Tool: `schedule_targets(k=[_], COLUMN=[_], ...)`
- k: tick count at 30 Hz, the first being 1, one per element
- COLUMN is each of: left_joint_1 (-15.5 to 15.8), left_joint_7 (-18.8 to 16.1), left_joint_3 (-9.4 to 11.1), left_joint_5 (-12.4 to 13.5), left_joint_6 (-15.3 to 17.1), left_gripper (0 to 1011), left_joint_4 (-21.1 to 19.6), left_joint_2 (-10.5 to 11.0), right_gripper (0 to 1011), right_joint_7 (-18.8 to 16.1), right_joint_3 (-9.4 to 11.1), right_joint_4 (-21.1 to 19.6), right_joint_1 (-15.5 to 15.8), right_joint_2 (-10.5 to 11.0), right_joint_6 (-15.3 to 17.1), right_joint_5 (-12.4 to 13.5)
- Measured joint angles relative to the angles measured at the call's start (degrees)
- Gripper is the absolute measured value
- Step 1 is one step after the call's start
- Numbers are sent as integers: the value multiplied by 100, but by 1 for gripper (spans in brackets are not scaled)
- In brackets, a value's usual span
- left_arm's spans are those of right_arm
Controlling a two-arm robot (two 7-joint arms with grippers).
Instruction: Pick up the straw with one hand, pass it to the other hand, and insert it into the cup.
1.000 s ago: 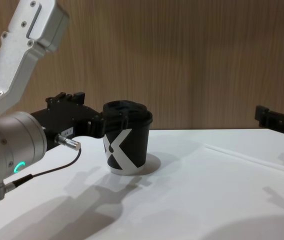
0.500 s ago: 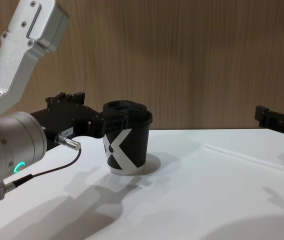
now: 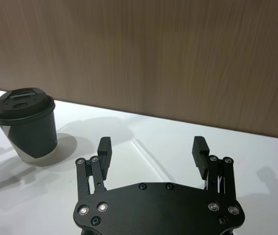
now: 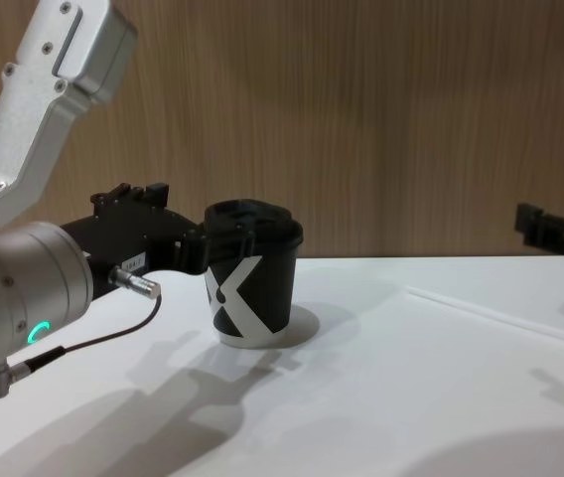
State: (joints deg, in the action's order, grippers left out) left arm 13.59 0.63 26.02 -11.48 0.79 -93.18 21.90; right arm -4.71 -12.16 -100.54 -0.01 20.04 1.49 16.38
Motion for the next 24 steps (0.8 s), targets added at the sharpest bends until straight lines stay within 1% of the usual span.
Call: schedule_targets(k=[3, 6, 7, 9, 10, 12, 13, 19, 22, 24], left_joint_1=[0, 0, 0, 0, 0, 0, 0, 0, 0, 0], left_joint_7=[0, 0, 0, 0, 0, 0, 0, 0, 0, 0], left_joint_3=[0, 0, 0, 0, 0, 0, 0, 0, 0, 0], left_joint_5=[0, 0, 0, 0, 0, 0, 0, 0, 0, 0], left_joint_6=[0, 0, 0, 0, 0, 0, 0, 0, 0, 0], left_gripper=[1003, 1003, 1003, 1002, 1003, 1003, 1003, 1003, 1002, 1003], left_joint_4=[0, 0, 0, 0, 0, 0, 0, 0, 0, 0], left_joint_2=[0, -1, -1, 0, 0, 0, 0, 0, 0, 0], right_gripper=[1001, 1001, 1001, 1001, 1001, 1001, 1001, 1001, 1001, 1001], right_joint_7=[-93, -307, -307, -459, -588, -708, -824, -1268, -1568, -1689], right_joint_3=[41, 104, 104, 135, 152, 160, 168, 161, 114, 91], right_joint_4=[84, 323, 323, 519, 653, 787, 945, 1421, 1771, 1881], right_joint_1=[-82, -285, -285, -442, -538, -639, -750, -1077, -1309, -1386], right_joint_2=[48, 152, 152, 221, 263, 304, 350, 469, 561, 590], right_joint_6=[-43, -132, -132, -190, -238, -283, -320, -416, -438, -438], right_joint_5=[9, 45, 45, 78, 103, 124, 146, 218, 262, 277])
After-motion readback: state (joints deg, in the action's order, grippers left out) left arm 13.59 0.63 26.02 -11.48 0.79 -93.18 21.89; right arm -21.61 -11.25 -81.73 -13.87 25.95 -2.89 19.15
